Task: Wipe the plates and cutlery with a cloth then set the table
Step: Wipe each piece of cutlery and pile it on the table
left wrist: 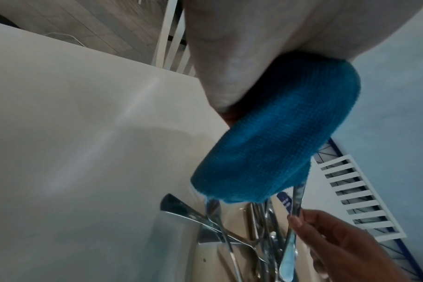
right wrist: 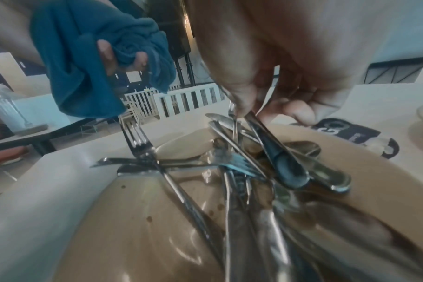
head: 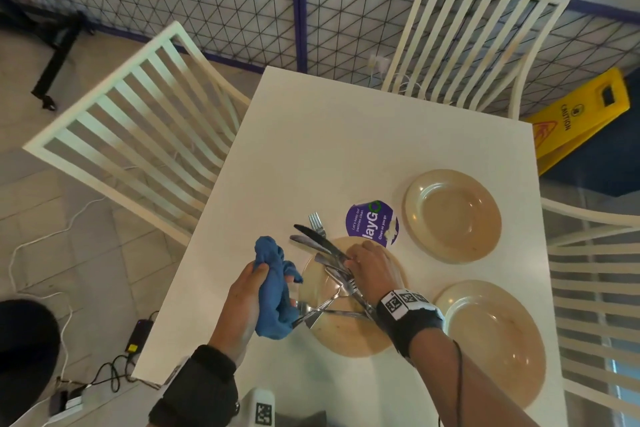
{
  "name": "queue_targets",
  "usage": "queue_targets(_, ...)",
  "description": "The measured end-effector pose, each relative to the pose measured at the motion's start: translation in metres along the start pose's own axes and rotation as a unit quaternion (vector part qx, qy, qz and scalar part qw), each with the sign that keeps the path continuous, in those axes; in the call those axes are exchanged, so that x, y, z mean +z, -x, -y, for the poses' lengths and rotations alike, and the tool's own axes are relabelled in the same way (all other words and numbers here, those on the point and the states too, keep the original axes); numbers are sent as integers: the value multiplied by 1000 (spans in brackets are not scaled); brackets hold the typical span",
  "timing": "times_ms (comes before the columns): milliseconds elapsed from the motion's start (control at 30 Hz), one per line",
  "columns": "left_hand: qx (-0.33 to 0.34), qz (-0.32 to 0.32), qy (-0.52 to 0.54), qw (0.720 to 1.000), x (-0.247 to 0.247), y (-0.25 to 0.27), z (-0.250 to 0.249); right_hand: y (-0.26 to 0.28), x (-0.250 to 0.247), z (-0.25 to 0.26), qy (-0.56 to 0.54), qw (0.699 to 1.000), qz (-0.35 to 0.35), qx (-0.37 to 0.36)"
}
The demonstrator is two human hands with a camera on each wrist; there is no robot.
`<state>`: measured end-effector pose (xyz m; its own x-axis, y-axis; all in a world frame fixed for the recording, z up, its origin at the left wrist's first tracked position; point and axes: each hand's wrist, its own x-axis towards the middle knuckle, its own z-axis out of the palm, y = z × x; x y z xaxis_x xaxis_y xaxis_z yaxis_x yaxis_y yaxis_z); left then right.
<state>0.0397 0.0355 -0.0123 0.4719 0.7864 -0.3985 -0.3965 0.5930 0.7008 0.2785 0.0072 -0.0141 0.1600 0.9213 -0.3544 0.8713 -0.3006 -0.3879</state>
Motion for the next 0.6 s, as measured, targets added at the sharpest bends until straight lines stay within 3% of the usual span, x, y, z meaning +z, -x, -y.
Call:
queue_targets(33,-36,-41,-53,997,7,-4,-4,0,-3,1,-23,1000,-7,-3)
queue_targets(100,-72,15,19,997,16,-10,-5,3,-12,5,-70,997,-17,2)
queue_targets(133,-48,23,25,998,24,-13,-9,5,-16,7,-92,996,-20,2)
queue_targets(167,-23,-34,-13,999,36,-12,-12,7,-21,7,-113,993,-25,-2)
queue_targets(233,-9,-87,-15,996,64,-13,-17,13,-35,11,-179,983,-32,-16)
queue_targets(267,31,-97,-49,994,80,-14,-15,18,-42,14,-216,975,-35,-23)
queue_targets(467,72,-93,-197,973,152,-9,0,65,-76,23,-325,941,-81,-51)
queue_targets(600,128,-131,-194,964,172,-19,-28,109,-88,17,-355,930,-87,-43)
